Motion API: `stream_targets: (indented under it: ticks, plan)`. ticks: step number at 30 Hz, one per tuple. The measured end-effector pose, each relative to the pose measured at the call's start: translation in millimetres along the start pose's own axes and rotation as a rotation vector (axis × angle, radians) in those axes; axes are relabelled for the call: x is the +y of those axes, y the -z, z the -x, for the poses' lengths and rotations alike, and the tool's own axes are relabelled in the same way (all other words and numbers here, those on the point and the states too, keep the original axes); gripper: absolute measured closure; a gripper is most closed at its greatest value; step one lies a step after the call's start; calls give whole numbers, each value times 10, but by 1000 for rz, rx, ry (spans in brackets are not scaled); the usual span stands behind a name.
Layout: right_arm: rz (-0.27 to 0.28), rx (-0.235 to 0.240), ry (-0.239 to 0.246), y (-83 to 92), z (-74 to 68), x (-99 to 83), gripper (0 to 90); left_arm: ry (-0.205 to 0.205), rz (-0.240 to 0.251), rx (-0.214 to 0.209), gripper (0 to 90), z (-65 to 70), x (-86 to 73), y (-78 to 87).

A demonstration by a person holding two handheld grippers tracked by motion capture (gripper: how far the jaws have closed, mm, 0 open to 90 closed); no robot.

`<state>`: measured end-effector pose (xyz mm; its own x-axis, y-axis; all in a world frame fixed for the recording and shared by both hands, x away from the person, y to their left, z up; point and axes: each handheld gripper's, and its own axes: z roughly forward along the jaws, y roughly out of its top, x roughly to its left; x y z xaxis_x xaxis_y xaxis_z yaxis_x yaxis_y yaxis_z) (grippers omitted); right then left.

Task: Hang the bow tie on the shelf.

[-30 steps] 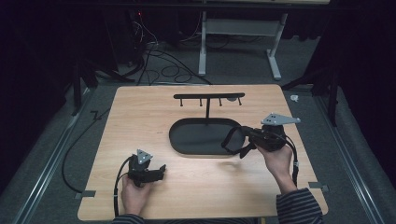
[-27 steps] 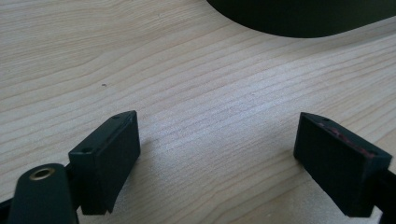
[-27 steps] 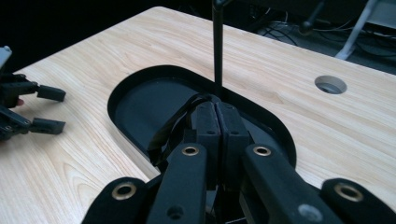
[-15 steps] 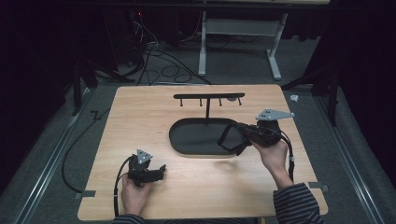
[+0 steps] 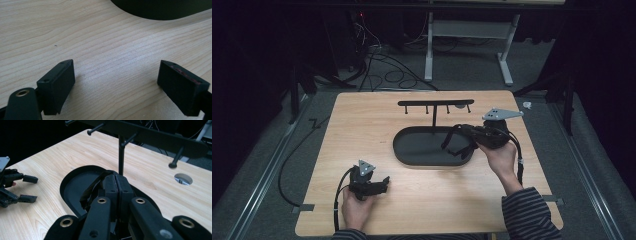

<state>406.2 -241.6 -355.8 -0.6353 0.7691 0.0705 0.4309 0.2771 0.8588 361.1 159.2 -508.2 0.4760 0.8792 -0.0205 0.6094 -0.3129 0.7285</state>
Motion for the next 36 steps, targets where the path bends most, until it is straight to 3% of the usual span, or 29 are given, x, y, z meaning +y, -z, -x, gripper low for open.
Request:
stream_targets:
  ticks: [17, 22, 24, 36]
  plan:
    - [25, -7, 22, -40, -34, 139, 900, -2, 1, -2, 153, 1, -1, 1]
    - [38, -9, -4, -23, -13, 157, 900, -2, -1, -2, 154, 1, -2, 5]
    - [34, -20, 14, -33, -48, 192, 900, -2, -1, -2, 154, 1, -2, 5]
    - [44, -28, 12, -94, -19, 418, 900, -1, -1, -2, 155, 0, -2, 4]
